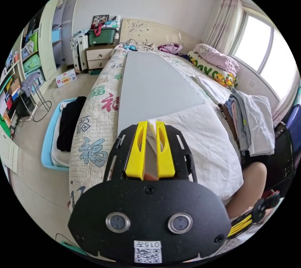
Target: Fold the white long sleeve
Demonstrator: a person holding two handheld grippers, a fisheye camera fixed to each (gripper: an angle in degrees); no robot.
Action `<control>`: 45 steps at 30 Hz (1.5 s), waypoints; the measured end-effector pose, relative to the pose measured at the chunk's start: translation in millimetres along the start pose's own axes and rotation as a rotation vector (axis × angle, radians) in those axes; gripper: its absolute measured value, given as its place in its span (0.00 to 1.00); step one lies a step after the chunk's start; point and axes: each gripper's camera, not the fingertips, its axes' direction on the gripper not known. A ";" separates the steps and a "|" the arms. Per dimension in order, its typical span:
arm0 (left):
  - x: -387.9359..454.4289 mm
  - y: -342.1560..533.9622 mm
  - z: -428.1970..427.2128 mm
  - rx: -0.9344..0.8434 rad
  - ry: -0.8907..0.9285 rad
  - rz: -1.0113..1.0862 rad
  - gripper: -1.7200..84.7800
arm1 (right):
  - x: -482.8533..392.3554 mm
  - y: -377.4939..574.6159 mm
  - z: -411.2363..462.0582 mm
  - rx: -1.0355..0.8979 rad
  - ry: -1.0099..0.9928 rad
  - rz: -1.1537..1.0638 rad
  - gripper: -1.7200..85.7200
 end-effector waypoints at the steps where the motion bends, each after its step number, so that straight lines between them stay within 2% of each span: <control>1: 6.2 2.8 -7.3 0.014 -0.008 0.016 0.08 | 6.0 0.9 -13.4 0.032 0.098 0.009 0.03; 4: 18.1 9.4 -24.1 0.061 -0.007 0.020 0.09 | 24.6 -0.8 -24.9 0.037 0.321 0.044 0.07; 8: 25.5 8.4 -30.7 0.090 0.084 0.027 0.08 | 34.1 -8.6 -3.5 -0.028 0.270 0.038 0.09; 11: 32.7 5.1 -13.5 0.023 0.167 0.044 0.08 | 22.2 -15.4 41.9 -0.106 0.223 0.021 0.11; 16: 60.6 -2.2 20.6 -0.108 0.102 0.150 0.08 | -20.1 -21.2 109.9 -0.186 0.441 -0.033 0.15; 20: 80.9 -4.0 39.4 -0.175 0.023 0.250 0.08 | -21.5 -27.7 145.7 -0.295 0.608 -0.052 0.12; 22: 90.6 -4.2 42.9 -0.182 -0.020 0.301 0.08 | -20.5 -34.0 151.8 -0.321 0.685 -0.091 0.05; 23: 91.7 -4.2 43.1 -0.181 -0.026 0.307 0.08 | -20.1 -35.9 150.9 -0.325 0.667 -0.098 0.04; 28: 82.4 -6.8 46.5 -0.183 -0.010 0.285 0.07 | -19.8 -55.6 119.2 -0.195 0.280 -0.007 0.02; 30: 75.1 -9.3 49.7 -0.191 0.009 0.268 0.07 | -22.5 -61.9 130.4 -0.246 0.321 -0.032 0.02; 33: 63.1 -13.0 55.0 -0.203 0.030 0.243 0.06 | -18.3 -57.1 175.5 -0.422 0.538 -0.160 0.02; 35: 55.6 -14.4 56.4 -0.205 0.039 0.226 0.05 | -17.2 -56.8 181.6 -0.427 0.581 -0.216 0.03; 41: 4.0 -19.3 50.1 -0.156 0.160 0.050 0.04 | 3.4 -82.3 141.8 -0.442 0.415 -0.138 0.10; 43: -35.6 -17.7 33.2 -0.061 0.199 -0.074 0.07 | 10.6 -90.9 96.8 -0.390 0.243 -0.154 0.11; 45: -61.1 -15.6 25.0 -0.026 0.234 -0.124 0.11 | 12.9 -98.2 54.1 -0.303 0.161 -0.183 0.11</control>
